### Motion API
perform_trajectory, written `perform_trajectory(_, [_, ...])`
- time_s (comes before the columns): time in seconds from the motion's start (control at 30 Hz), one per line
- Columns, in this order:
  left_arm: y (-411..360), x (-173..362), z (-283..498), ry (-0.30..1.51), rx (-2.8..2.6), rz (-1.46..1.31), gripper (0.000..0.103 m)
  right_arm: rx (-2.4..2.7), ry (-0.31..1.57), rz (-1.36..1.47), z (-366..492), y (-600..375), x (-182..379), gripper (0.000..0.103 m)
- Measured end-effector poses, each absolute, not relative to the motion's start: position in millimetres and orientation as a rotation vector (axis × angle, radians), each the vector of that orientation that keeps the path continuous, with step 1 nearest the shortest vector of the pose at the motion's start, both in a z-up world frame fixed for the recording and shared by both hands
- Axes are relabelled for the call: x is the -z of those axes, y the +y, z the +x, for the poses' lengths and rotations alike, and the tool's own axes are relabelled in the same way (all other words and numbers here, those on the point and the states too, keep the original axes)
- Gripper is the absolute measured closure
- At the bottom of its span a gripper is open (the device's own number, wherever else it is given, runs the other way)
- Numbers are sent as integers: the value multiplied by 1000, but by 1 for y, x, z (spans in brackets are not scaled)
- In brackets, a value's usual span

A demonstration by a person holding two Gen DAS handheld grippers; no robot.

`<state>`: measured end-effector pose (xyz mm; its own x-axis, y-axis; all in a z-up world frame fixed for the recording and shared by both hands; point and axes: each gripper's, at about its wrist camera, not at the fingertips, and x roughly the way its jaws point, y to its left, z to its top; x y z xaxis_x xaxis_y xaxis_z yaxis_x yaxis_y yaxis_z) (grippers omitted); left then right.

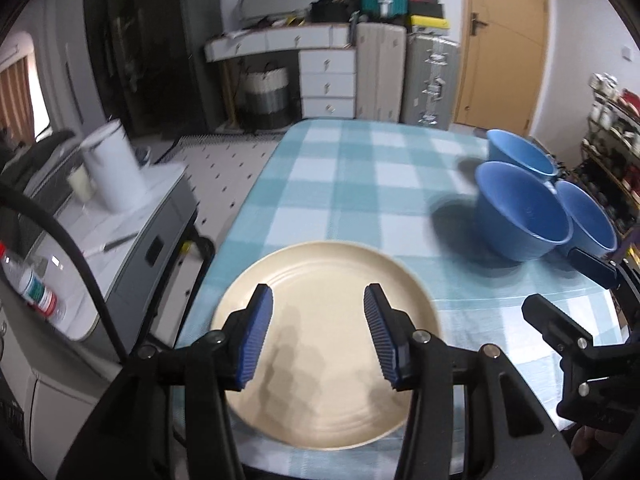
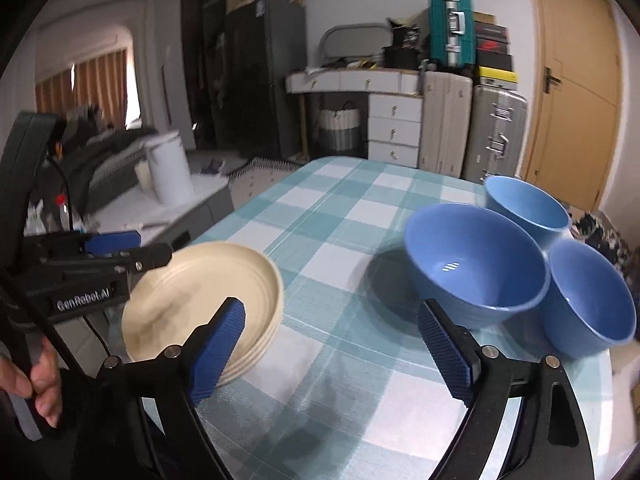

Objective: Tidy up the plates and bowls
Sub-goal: 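Open both grippers to release the plate onto the stack, then withdraw both grippers from the stacked cream plates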

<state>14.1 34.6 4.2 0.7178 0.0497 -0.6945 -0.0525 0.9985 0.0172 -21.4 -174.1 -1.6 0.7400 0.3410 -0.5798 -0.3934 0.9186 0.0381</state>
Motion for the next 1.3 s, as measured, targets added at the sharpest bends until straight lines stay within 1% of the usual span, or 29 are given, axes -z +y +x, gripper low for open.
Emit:
perform_trajectory(0.2, [3,-12,10,684,-16,16,55,-367,521,-15,-41,-212,-15,7])
perform_trajectory(0.37, [-22,-11,4,603,21,17,54,-316,449,9,-58,-240,-26,4])
perform_trajectory(0.47, [-38,-8,2,589,53,38,54,-294,430,33,-65,-255,-30,3])
perform_trajectory(0.57, [-49,-5,-2,577,83,68,51,-284,408,61,-72,-266,-35,2])
perform_trajectory(0.6, [-52,-5,-4,577,94,75,44,-280,398,62,-74,-269,-37,1])
perform_trajectory(0.63, [-54,-5,-6,570,102,83,39,-275,388,59,-77,-271,-38,1])
perform_trajectory(0.8, [-68,-11,-27,453,87,188,39,-249,332,29,-89,-272,-46,1])
perform_trajectory(0.87, [-69,-14,-30,431,88,194,23,-235,305,23,-95,-273,-49,1])
perform_trajectory(0.9, [-69,-15,-30,425,90,187,8,-230,298,21,-96,-274,-50,1])
perform_trajectory(0.93, [-68,-17,-31,414,89,177,5,-225,291,20,-99,-275,-51,1])
perform_trajectory(1.03, [-61,-23,-35,377,99,142,4,-207,284,23,-104,-277,-51,1])
perform_trajectory(1.3, [-57,-21,-29,410,103,102,4,-157,281,88,-115,-297,-53,1])
